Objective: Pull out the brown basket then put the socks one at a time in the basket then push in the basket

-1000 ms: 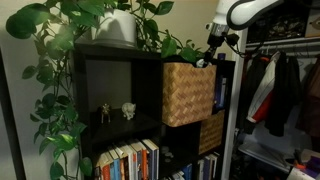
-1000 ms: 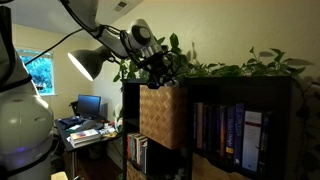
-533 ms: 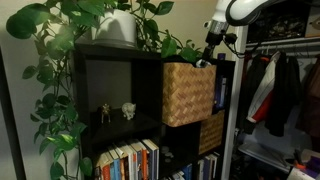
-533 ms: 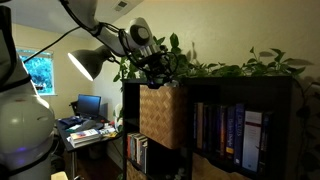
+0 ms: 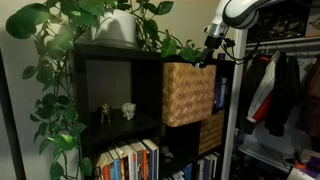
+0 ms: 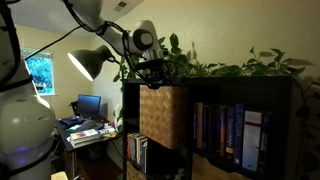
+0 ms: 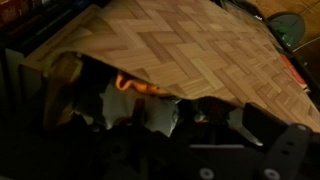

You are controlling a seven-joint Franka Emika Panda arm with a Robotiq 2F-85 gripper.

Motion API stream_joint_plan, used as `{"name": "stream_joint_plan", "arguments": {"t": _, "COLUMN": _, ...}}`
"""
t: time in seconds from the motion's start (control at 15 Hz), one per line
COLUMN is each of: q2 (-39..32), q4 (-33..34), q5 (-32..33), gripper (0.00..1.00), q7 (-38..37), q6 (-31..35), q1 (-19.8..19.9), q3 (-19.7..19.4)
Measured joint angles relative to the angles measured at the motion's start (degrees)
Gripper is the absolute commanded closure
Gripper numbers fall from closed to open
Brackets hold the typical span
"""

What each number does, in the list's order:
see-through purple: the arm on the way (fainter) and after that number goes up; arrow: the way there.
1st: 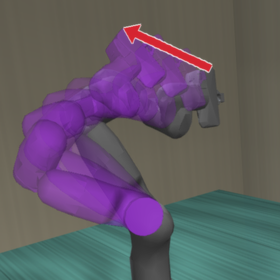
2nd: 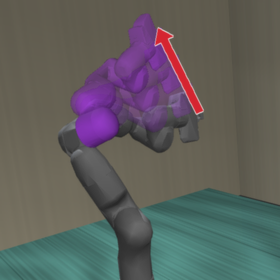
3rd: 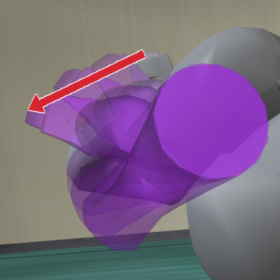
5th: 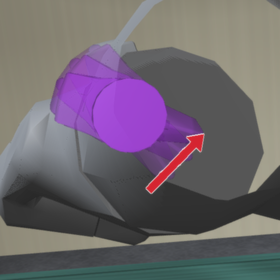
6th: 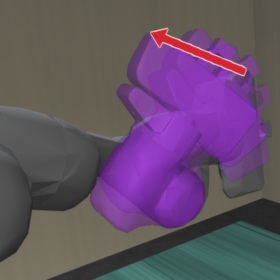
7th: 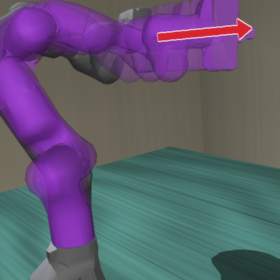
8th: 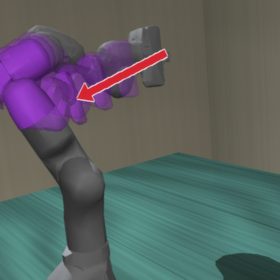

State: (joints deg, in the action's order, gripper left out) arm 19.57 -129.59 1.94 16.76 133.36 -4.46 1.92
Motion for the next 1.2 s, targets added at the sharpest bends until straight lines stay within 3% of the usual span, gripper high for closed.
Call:
{"name": "stream_joint_plan", "arguments": {"t": 0.47, "q2": 0.6, "q4": 0.8, "q5": -1.0, "gripper": 0.0, "q7": 1.0, "q6": 0.0, "q1": -0.2, "q3": 0.5}}
{"name": "stream_joint_plan", "arguments": {"t": 0.73, "q2": 2.5, "q4": 0.9, "q5": 0.9, "gripper": 0.03, "q7": -3.0, "q6": -0.3, "q1": -0.2, "q3": 2.5}}
{"name": "stream_joint_plan", "arguments": {"t": 0.87, "q2": 3.4, "q4": 0.9, "q5": 1.1, "gripper": 0.16, "q7": -5.8, "q6": -0.9, "q1": -0.2, "q3": 3.7}}
{"name": "stream_joint_plan", "arguments": {"t": 0.93, "q2": 3.8, "q4": 0.8, "q5": 1.1, "gripper": 0.3, "q7": -7.1, "q6": -1.3, "q1": -0.2, "q3": 4.2}}
{"name": "stream_joint_plan", "arguments": {"t": 1.0, "q2": 4.1, "q4": 0.6, "q5": 1.1, "gripper": 0.38, "q7": -8.4, "q6": -1.6, "q1": -0.2, "q3": 4.6}}
{"name": "stream_joint_plan", "arguments": {"t": 1.2, "q2": 5.1, "q4": -0.4, "q5": 1.1, "gripper": 0.58, "q7": -12.8, "q6": -2.1, "q1": -0.2, "q3": 5.7}}
